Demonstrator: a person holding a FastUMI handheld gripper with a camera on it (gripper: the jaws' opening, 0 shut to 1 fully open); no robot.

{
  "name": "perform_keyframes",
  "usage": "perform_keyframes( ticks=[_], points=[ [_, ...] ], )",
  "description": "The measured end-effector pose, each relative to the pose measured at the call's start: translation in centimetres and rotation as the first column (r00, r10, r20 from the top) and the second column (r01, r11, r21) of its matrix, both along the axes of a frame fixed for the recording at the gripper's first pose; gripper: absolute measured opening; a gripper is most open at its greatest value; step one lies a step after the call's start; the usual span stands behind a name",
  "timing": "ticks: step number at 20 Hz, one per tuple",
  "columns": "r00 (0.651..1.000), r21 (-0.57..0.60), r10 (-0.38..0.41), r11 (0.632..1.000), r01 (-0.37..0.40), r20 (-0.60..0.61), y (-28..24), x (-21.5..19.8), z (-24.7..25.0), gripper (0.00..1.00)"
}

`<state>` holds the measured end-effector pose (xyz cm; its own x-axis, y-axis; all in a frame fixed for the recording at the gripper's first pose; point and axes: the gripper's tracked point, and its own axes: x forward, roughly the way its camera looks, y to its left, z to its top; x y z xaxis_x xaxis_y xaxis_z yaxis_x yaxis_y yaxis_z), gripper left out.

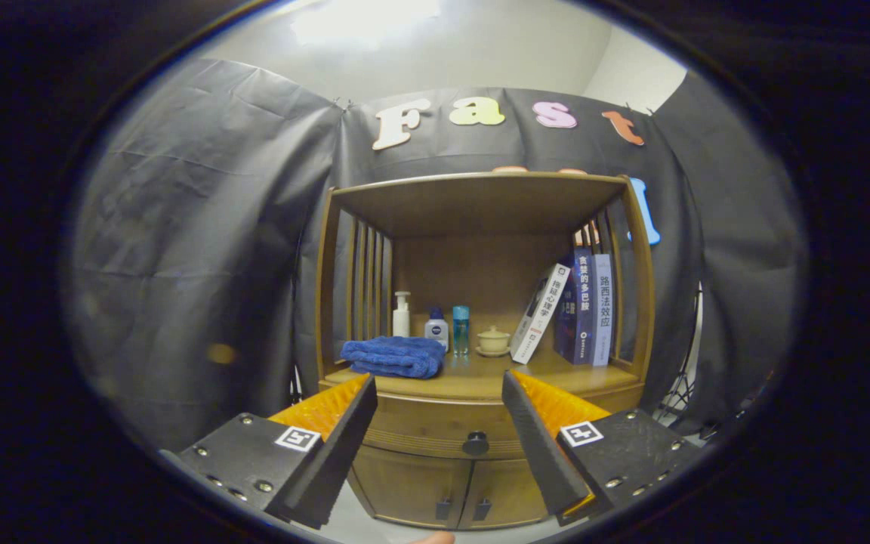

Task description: Pull open the drawer, take out the items inside it, and place them on the countertop above the cabinet.

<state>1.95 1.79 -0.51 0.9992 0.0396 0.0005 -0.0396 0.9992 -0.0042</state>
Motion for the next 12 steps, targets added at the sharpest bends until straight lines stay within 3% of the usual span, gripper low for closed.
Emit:
perform_keyframes(
  ticks=[6, 12],
  points=[
    [1.000, 0.024, 0.021, 0.999, -0.021, -0.015, 0.5, 3.0, -2.0, 0.99],
    [0.991, 0.074, -0.009, 0.997, 0.020, -0.137, 0.3, 7.6, -7.9, 1.00]
  ],
)
